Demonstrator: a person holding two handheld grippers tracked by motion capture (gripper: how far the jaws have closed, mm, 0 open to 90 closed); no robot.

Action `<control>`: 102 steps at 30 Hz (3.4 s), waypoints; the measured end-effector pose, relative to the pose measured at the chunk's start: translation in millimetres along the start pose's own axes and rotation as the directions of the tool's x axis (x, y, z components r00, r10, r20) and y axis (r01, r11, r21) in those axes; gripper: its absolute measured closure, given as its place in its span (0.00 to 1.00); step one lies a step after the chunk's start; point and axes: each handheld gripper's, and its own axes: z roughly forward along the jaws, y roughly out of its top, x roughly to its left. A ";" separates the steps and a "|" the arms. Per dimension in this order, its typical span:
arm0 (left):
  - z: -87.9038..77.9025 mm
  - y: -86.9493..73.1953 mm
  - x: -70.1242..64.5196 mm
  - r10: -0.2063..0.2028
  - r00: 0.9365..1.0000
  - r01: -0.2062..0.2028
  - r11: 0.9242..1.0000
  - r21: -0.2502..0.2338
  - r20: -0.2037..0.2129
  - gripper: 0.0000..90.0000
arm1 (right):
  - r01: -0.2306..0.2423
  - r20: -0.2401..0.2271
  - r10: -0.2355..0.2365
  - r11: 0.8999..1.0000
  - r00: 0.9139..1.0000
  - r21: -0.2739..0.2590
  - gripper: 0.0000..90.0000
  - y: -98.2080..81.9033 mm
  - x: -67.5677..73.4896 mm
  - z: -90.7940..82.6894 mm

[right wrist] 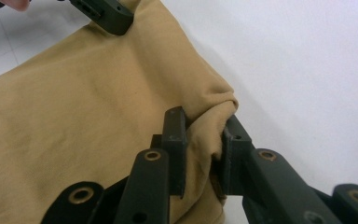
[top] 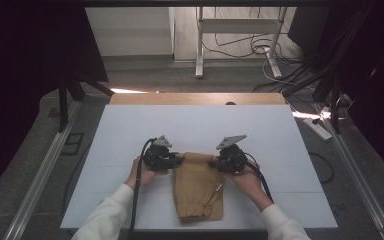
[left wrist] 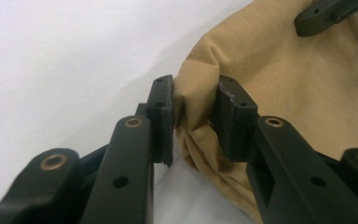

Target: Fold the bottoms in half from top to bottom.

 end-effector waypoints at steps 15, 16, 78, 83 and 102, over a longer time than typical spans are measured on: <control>5.1 11.7 11.6 0.013 1.000 -0.013 1.000 -0.001 -0.013 0.77 | -0.011 0.022 0.011 1.000 1.000 -0.018 0.84 6.0 -9.9 3.7; 5.6 13.2 13.1 0.014 1.000 -0.014 1.000 -0.002 -0.017 0.77 | -0.012 0.024 0.012 1.000 1.000 -0.017 0.84 7.0 -10.9 4.0; 9.6 67.5 54.6 -0.011 0.995 0.008 0.999 -0.037 -0.100 0.30 | -0.092 0.174 0.107 0.992 0.979 -0.090 0.39 47.4 -71.1 15.5; 5.2 59.1 50.5 -0.002 0.997 -0.001 0.999 -0.040 -0.082 0.31 | -0.072 0.210 0.095 0.991 0.973 -0.112 0.38 42.2 -66.5 4.9; -6.4 41.2 29.9 0.023 0.997 -0.027 0.998 -0.052 -0.068 0.31 | -0.073 0.138 0.093 0.986 0.986 -0.149 0.39 21.7 -54.5 -27.1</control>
